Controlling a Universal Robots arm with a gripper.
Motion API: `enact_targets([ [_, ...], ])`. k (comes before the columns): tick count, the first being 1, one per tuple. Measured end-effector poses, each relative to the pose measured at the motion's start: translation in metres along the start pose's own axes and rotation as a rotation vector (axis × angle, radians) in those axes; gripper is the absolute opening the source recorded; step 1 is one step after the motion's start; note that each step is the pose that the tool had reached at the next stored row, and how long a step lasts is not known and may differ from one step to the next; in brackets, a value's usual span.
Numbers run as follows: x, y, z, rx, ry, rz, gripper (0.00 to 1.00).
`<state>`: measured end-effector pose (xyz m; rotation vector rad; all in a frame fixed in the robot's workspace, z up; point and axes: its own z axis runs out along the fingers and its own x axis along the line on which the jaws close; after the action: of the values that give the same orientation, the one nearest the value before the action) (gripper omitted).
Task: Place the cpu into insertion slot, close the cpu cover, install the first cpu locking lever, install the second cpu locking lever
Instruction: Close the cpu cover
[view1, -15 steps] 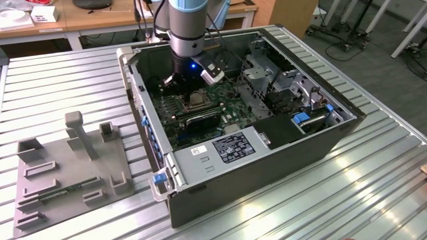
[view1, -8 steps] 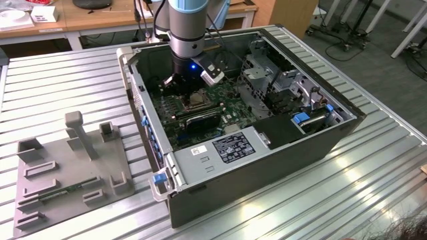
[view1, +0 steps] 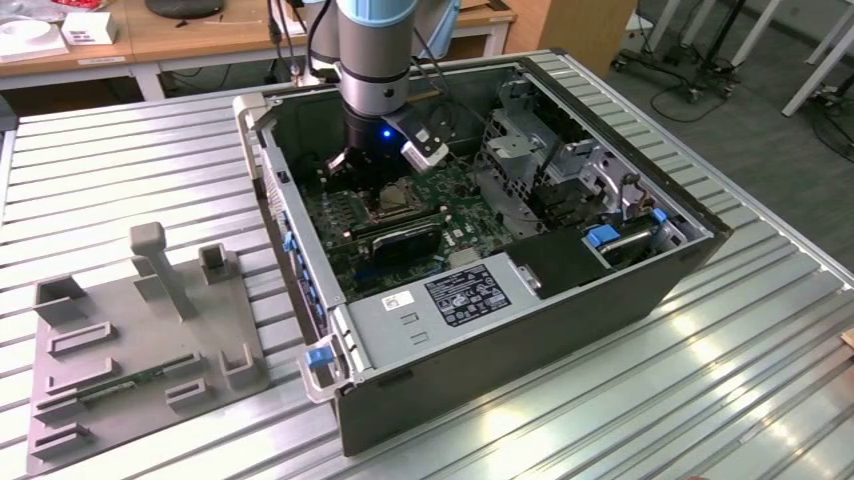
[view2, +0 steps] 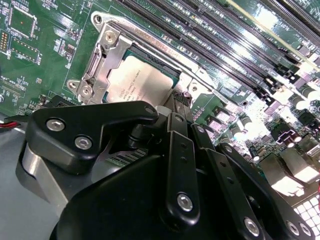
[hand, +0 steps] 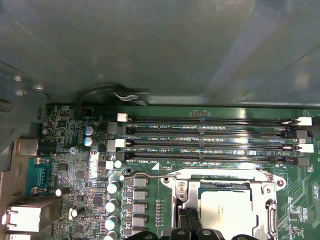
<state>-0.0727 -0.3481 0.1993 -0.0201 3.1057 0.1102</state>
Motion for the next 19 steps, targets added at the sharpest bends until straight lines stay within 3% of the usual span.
enact_targets([
  [19, 0.0001, -0.0002, 0.0027, 0.0001, 0.0001, 0.0, 0.1],
])
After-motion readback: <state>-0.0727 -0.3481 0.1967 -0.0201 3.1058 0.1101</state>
